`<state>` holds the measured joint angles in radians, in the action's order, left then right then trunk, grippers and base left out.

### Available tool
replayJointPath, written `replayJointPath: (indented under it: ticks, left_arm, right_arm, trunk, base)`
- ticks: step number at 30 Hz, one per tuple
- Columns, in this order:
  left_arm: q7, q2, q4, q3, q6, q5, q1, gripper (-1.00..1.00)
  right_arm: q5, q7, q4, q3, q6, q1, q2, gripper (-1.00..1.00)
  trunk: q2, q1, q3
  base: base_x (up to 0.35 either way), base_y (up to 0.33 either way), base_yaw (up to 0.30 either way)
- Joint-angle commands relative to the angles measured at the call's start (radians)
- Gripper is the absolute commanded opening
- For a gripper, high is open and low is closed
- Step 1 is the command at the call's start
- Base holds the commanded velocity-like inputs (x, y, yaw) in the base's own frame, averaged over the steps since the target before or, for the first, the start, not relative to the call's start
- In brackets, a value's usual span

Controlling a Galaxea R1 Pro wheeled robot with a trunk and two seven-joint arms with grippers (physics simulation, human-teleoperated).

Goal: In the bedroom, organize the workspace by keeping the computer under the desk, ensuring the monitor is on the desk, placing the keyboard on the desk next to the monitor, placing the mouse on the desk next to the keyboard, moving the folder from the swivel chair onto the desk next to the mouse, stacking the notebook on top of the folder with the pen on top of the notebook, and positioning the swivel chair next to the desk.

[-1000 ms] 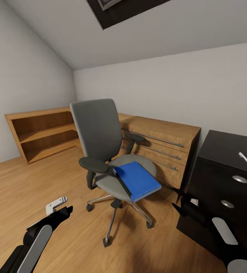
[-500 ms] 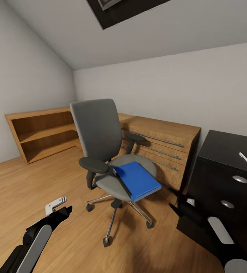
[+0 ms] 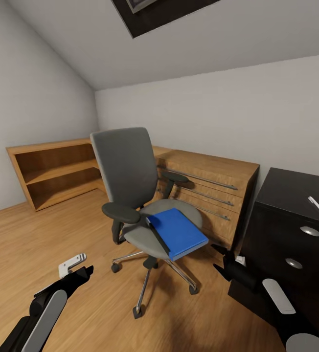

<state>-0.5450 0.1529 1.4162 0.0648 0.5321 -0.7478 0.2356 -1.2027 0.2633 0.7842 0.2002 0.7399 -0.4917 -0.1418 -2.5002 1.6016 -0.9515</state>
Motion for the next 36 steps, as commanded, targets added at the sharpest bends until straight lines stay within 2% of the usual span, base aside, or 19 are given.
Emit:
replayJointPath:
  ticks: [1, 14, 17, 22, 31, 36]
  left_arm:
    - [-0.01, 0.001, 0.001, 0.002, 0.0, -0.01, 0.001, 1.0]
    - [-0.01, 0.0, 0.001, 0.004, 0.0, -0.011, 0.001, 1.0]
    - [-0.01, 0.0, 0.001, 0.004, 0.0, -0.011, 0.001, 1.0]
    - [-0.01, 0.001, 0.001, 0.004, 0.0, -0.011, 0.001, 1.0]
    - [-0.01, -0.001, 0.001, 0.004, 0.0, -0.011, 0.001, 1.0]
    - [-0.01, -0.001, 0.001, 0.004, 0.0, -0.012, 0.001, 1.0]
  right_arm:
    - [0.003, 0.004, 0.0, 0.002, 0.006, -0.001, 0.0, 1.0]
    - [0.005, 0.003, 0.0, -0.002, 0.006, -0.001, 0.002, 1.0]
    - [0.005, 0.002, 0.0, -0.002, 0.006, -0.001, 0.002, 1.0]
    - [0.007, 0.002, 0.0, -0.002, 0.006, -0.001, 0.002, 1.0]
    - [0.009, 0.002, 0.0, -0.002, 0.006, -0.001, 0.002, 1.0]
    - [0.009, 0.002, 0.0, -0.002, 0.006, -0.001, 0.002, 1.0]
  trunk:
    - [0.0, 0.0, -0.001]
    - [0.0, 0.0, -0.001]
    - [0.0, -0.002, 0.011]
    - [0.035, -0.021, 0.026]
    - [0.035, -0.021, 0.026]
    - [0.07, -0.04, 0.042]
  base:
    - [0.0, 0.0, 0.0]
    - [0.067, 0.059, 0.0]
    - [0.005, 0.004, 0.0]
    - [0.002, 0.001, 0.0]
    - [0.0, 0.0, 0.0]
    - [0.0, 0.0, 0.0]
